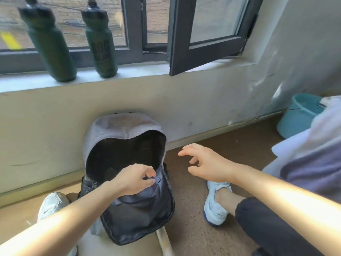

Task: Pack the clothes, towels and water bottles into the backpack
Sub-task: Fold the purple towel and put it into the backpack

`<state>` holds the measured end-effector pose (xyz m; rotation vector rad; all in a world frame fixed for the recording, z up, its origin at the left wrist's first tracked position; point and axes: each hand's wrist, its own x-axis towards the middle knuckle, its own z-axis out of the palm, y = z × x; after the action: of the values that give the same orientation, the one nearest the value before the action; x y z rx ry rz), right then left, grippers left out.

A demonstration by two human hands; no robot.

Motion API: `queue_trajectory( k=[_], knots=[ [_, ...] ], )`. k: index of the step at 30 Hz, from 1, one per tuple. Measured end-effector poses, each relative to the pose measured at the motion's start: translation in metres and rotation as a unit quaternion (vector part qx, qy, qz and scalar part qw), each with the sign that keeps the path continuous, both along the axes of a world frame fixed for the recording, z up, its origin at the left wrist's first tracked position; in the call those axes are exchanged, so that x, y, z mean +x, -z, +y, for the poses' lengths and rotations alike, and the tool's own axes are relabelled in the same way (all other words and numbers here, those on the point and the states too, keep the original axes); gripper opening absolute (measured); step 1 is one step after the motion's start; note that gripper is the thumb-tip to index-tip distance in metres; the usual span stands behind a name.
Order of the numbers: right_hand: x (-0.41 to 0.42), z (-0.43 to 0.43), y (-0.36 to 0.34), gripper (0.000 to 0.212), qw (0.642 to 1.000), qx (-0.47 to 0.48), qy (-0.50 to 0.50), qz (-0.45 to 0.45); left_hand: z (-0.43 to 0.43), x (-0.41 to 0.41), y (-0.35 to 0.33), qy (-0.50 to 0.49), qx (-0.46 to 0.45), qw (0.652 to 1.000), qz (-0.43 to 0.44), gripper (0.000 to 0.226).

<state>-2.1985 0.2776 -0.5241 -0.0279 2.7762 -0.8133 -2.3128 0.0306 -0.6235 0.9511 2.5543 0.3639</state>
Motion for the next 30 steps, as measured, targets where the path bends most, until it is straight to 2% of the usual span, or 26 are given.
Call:
queue_trajectory(
  k=[4,7,11,15,19,23,28,30],
  knots=[
    [0.065,0.025,-0.025,0.038,0.988,-0.041,0.114,0.091,0.040,0.037,-0.045,0.016,0.133,0.990,-0.048,0.021],
    [0.097,0.051,-0.036,0.024,0.950,-0.065,0.248,0.179,0.082,0.066,-0.075,0.036,0.218,0.973,-0.071,0.019],
    [0.123,0.087,-0.034,0.013,0.856,-0.115,0.414,0.287,0.145,0.097,-0.103,0.058,0.292,0.947,-0.120,0.017],
    [0.134,0.121,-0.031,0.021,0.753,-0.128,0.543,0.349,0.216,0.117,-0.114,0.066,0.347,0.922,-0.157,0.014],
    [0.146,0.149,-0.032,0.034,0.679,-0.083,0.614,0.393,0.281,0.132,-0.116,0.058,0.375,0.906,-0.189,0.013],
    [0.157,0.155,-0.039,0.039,0.577,-0.080,0.660,0.474,0.331,0.150,-0.122,0.066,0.398,0.884,-0.238,0.021],
    [0.160,0.157,-0.032,0.055,0.533,-0.080,0.680,0.497,0.374,0.173,-0.140,0.039,0.462,0.818,-0.341,0.037],
    [0.158,0.156,-0.031,0.054,0.534,-0.091,0.679,0.495,0.385,0.177,-0.144,0.016,0.476,0.801,-0.363,0.038]
  ],
)
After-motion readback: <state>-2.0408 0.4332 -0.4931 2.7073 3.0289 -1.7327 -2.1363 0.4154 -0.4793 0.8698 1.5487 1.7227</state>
